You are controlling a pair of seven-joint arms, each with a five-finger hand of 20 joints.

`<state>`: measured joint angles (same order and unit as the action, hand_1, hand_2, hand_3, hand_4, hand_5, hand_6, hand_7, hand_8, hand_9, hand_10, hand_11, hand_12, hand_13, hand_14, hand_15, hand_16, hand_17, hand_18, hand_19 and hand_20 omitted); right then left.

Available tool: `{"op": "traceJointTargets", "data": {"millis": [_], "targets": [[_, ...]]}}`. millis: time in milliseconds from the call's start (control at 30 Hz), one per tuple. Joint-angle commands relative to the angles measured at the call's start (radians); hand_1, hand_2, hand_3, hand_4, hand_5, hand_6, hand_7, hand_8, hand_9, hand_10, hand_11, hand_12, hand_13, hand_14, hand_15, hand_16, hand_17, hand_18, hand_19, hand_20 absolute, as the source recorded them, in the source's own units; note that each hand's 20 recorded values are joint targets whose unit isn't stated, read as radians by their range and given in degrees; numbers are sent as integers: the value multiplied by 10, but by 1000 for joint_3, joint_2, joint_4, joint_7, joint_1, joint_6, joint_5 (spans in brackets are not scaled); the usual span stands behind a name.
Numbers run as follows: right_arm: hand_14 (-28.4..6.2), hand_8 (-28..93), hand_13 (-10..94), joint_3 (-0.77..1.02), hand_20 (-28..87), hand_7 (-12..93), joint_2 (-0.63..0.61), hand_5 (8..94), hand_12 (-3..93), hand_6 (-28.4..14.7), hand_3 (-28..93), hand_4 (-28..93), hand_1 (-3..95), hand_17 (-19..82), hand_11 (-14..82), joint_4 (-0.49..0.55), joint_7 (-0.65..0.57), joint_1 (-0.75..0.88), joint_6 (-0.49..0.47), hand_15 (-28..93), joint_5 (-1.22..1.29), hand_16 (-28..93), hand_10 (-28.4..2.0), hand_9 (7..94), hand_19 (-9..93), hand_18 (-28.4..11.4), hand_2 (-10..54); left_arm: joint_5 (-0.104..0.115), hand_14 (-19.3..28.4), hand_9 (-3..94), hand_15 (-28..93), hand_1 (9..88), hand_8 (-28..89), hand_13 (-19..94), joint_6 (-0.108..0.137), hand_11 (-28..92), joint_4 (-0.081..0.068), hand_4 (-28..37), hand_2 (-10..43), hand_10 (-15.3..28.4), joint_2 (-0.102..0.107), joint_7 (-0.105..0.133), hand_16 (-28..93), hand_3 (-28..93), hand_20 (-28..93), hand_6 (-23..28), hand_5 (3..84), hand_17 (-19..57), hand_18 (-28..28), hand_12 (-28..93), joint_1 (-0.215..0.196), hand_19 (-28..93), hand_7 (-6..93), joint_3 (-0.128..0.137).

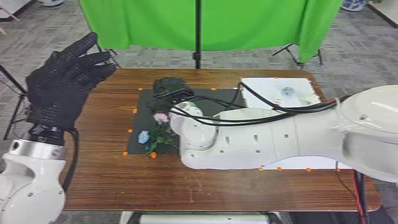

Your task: Arrange flowers

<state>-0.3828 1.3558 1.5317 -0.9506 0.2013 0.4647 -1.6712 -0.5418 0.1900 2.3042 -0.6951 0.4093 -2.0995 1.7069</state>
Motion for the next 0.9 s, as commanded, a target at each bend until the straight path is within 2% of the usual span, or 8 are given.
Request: {"op": "traceJointTargets", "data": {"millis": [33,167,267,333,400,533,700,900], "targets": [[-36,-136,843,21,192,207,13,756,168,44,286,-229,529,315,236,-2,6,-26,16,585,1,194,-59,920,873,-162,-82,-3,280,320,605,186,-78,231,0,298,0,-283,62,198,-2,-3,-115,762,283,90,354,-72,236,120,-18,580,115,4],[-37,-136,841,38,193,206,-7,753,167,41,293,-228,522,314,237,8,34,-17,1,584,20,194,-60,919,873,-163,-82,-3,280,321,605,186,-79,231,0,297,3,-283,62,199,-6,-1,-115,763,283,90,354,-72,235,119,-30,579,114,10],[-41,-133,833,83,206,199,-55,740,170,31,517,-273,390,300,243,41,106,6,-16,591,87,198,-73,906,868,-171,-62,0,280,320,606,188,-79,231,7,299,11,-283,63,200,-11,-7,-115,760,283,90,354,-72,235,120,-56,580,115,29],[-67,-133,790,121,225,190,-88,721,177,14,699,-281,245,273,265,59,181,28,-38,650,133,206,-101,882,858,-188,31,-2,280,320,606,188,-79,231,14,298,18,-283,63,200,-25,-6,-115,760,283,90,354,-72,235,119,-90,580,115,54],[-91,-128,758,138,239,179,-124,704,178,0,757,-281,210,254,283,84,225,45,-74,683,116,194,-117,853,844,-199,73,0,280,320,606,188,-79,230,20,298,26,-283,63,200,-37,-3,-115,760,283,90,354,-72,235,119,-120,580,115,74],[-115,-126,704,257,254,181,-192,702,179,-3,814,-258,189,216,295,116,342,131,-347,717,76,184,-136,809,803,-204,105,0,280,320,606,188,-79,230,20,297,31,-283,65,200,-53,-4,-115,759,283,90,355,-72,235,119,-148,580,115,98],[-159,-135,524,238,307,181,-207,681,172,3,880,-233,149,132,326,133,343,153,-392,775,-9,147,-181,632,707,-202,114,0,280,320,606,187,-79,231,21,297,28,-283,65,199,-61,-3,-116,759,283,90,354,-72,235,120,-138,580,115,87],[-190,-138,384,220,311,180,-205,663,155,-2,860,-241,116,86,290,134,318,156,-441,767,-103,114,-210,510,687,-205,126,-2,279,321,606,187,-78,231,18,299,25,-283,66,199,-65,-5,-116,760,283,90,355,-71,235,120,-126,580,114,68]]}}
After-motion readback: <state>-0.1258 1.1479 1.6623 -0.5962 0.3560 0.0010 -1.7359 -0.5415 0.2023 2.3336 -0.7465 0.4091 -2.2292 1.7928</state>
